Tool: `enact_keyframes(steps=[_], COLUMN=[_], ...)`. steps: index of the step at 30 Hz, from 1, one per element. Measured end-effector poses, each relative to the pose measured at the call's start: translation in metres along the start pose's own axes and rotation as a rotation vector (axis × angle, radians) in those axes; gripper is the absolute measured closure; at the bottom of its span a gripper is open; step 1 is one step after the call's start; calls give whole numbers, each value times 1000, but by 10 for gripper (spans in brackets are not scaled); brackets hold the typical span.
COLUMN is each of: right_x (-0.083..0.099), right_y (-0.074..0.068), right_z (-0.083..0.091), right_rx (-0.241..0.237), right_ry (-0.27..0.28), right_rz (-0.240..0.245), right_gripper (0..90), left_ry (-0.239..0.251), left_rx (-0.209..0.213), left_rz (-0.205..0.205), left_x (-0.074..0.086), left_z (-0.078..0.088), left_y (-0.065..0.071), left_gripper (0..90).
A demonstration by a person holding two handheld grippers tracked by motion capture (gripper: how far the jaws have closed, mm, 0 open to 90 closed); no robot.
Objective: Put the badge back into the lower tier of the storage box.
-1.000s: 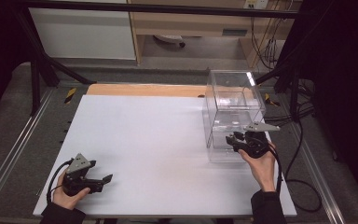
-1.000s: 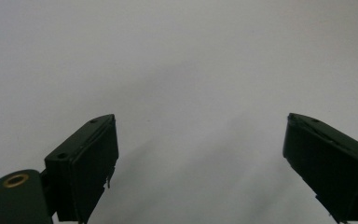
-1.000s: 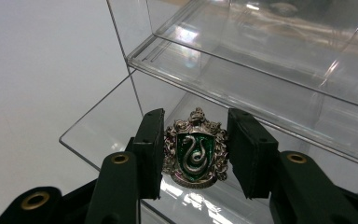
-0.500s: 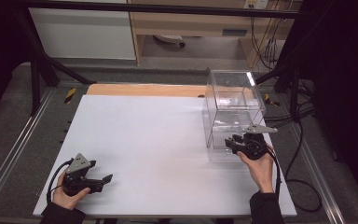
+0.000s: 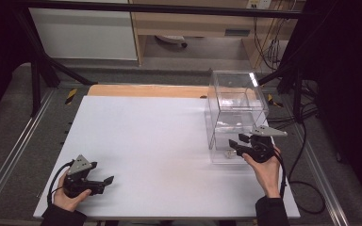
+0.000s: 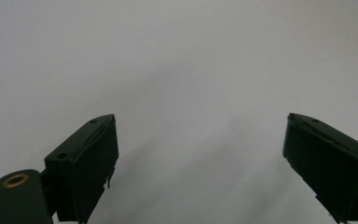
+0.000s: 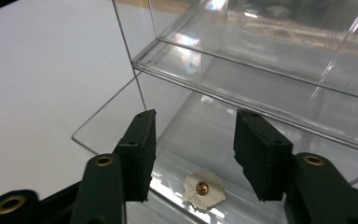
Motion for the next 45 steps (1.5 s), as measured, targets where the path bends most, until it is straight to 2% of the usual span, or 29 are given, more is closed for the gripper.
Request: enact_keyframes(steps=[4, 10, 13, 19, 28, 40, 45], right_x=[-3, -3, -1, 4, 18, 44, 58], right_y=[-4, -6, -6, -4, -6, -10, -10], right_z=[10, 17, 20, 28, 37, 41, 38], right_rx=[-5, -15, -24, -27, -26, -22, -45], right_ry=[25, 22, 30, 53, 61, 44, 14], right_rz=[10, 11, 12, -1, 11, 5, 12], right_gripper=[333, 152, 110, 54, 12, 5, 4], left_ry=[-1, -3, -3, -2, -3, -4, -6], left_rx=[0, 0, -1, 0, 0, 1, 3], left_rz=[0, -2, -2, -3, -3, -5, -8], left_x=[0, 0, 0, 0, 0, 0, 0], left_z=[0, 0, 0, 0, 0, 0, 0], left_y=[0, 1, 1, 1, 1, 2, 2], left_gripper=[98, 98, 98, 95, 93, 89, 87])
Point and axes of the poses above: each handheld gripper's, and its own axes: z roughly backward along the jaws, x roughly out of its underside, y roughly to its right, the point moved 2 cm from there along -z, roughly forward along the jaws, and after that the axes turned 4 degrees about -x, right-handed, at the moved point
